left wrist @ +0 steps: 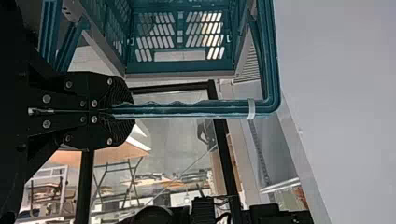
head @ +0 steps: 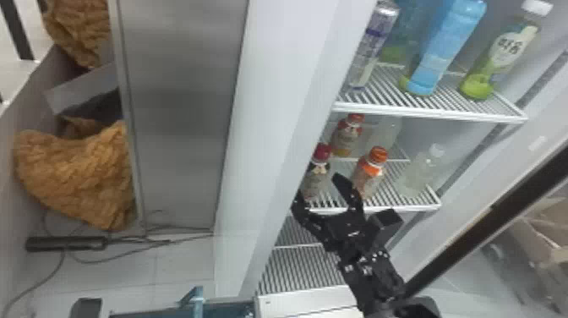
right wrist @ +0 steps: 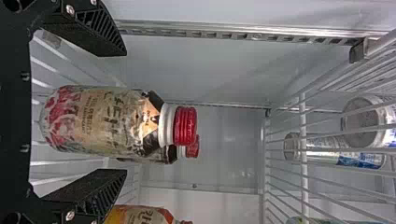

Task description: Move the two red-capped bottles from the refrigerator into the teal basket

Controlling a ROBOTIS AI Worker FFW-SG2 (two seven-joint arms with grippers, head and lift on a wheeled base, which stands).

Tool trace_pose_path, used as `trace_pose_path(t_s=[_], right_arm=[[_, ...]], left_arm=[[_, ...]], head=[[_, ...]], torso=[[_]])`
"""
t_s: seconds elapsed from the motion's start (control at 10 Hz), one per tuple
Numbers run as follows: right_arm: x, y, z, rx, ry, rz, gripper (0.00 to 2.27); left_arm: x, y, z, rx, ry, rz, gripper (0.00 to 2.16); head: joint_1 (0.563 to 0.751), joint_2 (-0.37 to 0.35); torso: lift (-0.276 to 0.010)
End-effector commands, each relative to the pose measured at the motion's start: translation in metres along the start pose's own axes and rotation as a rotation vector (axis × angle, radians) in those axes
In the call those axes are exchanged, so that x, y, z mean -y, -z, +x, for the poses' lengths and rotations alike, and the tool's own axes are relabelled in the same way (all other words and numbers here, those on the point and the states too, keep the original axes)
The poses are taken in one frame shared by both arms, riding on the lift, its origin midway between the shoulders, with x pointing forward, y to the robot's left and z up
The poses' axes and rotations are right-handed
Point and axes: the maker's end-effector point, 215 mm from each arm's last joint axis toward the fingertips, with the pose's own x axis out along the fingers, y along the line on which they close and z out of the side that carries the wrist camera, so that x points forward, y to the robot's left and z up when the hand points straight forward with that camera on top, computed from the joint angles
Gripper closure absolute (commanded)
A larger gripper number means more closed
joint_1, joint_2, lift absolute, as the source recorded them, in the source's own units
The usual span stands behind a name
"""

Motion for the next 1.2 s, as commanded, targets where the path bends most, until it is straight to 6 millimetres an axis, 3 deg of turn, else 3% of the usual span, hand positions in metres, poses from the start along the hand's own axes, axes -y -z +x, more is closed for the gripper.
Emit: trace_pose_path(t_s=[0.0,0.5,0.7,1.1], right_arm=[[0.002,0.0,0.004,0.001,0.006,-0.006,0.11],[0.005,0.002,0.023,0.003,0.009,0.008,0.18],[-0.005,0.013,0.027,-0.014,0.009,0.102,0.87],[-0.007,-0.006,0.017,0.003,0.033,0.082,0.88]], left_arm=[[0.0,-0.001,0.0,0.002,0.001,0.0,1.17],[0.002,-0.001,0.004,-0.005,0.009,0.004,1.17],[0.004,-0.001,0.005,-0.009,0.014,0.007,1.17],[0.006,0.0,0.007,-0.012,0.019,0.007,1.17]], head=[[0.695,-0.35],[0.695,-0.35],[0.695,-0.35],[0.695,-0.35]], torso=[[-0.224],[-0.224],[-0.224],[-0.224]])
